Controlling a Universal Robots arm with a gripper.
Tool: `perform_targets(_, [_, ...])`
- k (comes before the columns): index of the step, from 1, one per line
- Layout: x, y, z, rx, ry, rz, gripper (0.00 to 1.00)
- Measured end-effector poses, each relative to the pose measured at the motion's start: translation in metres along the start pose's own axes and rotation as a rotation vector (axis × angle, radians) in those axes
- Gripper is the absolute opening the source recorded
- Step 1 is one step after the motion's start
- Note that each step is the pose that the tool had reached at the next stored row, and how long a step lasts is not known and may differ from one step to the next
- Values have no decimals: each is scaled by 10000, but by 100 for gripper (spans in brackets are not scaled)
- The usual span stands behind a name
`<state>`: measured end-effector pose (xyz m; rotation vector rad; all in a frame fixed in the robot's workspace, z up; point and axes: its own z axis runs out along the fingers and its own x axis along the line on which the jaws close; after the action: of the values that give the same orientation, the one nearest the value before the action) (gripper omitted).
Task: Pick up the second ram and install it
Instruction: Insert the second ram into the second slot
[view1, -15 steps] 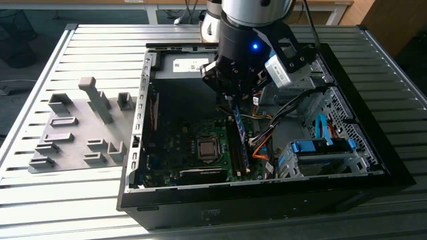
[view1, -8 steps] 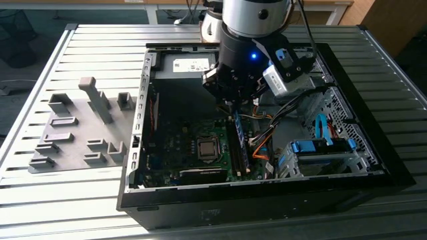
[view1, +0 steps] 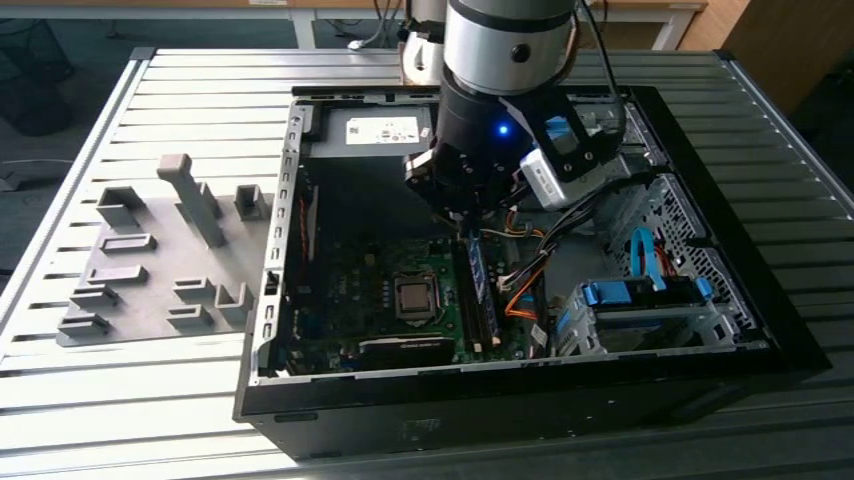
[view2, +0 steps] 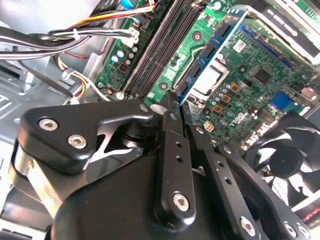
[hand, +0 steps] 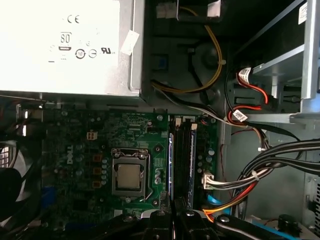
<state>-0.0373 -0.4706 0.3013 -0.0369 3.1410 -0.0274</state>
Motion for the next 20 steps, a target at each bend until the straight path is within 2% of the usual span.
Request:
perform_targets(15, [0, 4, 275, -1, 1, 105, 14])
perform_targets(20, [0, 4, 300, 0, 2, 111, 14])
